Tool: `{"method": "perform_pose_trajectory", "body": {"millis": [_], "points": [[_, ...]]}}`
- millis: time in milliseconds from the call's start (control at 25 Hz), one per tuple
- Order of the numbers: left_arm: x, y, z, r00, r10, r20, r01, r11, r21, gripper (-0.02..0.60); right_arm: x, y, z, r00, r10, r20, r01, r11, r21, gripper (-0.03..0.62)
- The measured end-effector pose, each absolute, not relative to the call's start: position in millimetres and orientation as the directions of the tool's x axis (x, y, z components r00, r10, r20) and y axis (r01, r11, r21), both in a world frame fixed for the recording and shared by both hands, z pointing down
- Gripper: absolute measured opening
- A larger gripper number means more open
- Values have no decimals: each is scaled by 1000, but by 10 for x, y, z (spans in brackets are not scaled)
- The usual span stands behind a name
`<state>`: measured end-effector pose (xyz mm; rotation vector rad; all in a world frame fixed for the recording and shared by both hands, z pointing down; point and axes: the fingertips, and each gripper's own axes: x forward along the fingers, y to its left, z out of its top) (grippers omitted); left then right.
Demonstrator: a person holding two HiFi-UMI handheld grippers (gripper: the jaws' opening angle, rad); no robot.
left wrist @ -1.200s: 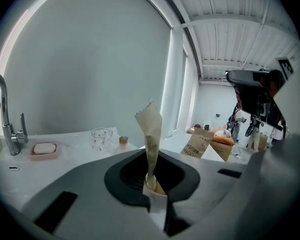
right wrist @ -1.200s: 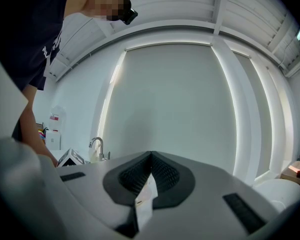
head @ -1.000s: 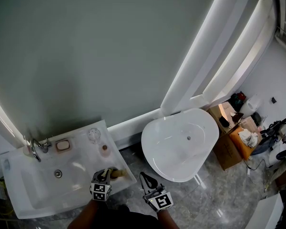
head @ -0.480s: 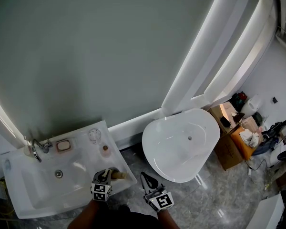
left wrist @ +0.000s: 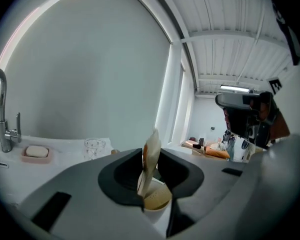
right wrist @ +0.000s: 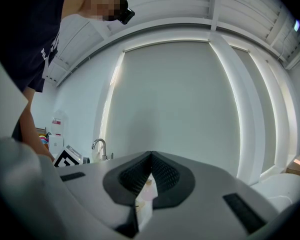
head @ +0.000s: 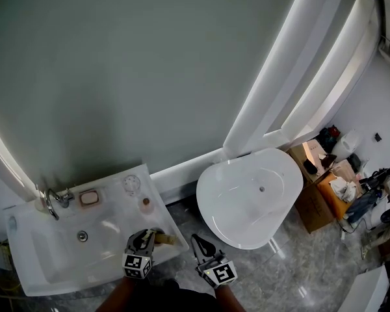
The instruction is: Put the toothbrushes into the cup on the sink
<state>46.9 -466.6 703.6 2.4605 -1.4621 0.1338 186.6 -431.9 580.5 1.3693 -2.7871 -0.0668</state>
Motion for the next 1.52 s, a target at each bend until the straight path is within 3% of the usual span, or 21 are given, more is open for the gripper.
{"method": "perform_pose_trajectory", "body": {"millis": [280, 440, 880, 1160, 1520], "points": [[474, -4723, 6984, 491, -844, 218, -869, -458, 186, 112, 1809, -4352, 5808, -615, -788, 25, -787, 616, 34, 28], [454, -4688, 6741, 499, -852, 160, -862, -468, 195, 143, 1851, -4374, 5833, -609, -793, 16, -792, 610, 29, 28], [79, -4673, 5894, 432, -901, -29, -877, -428, 219, 143, 1791, -4439, 5805, -622, -783, 11, -783, 622, 7, 28], [-241, -4542, 5592, 383, -919, -93, -908, -393, 146, 54, 1743, -4509, 5726, -632, -775, 4, -774, 632, 24, 28], [-263, -4354, 5634, 403, -911, -92, -902, -412, 130, 26, 1636, -4451, 5744, -652, -758, -3, -758, 652, 22, 28]]}}
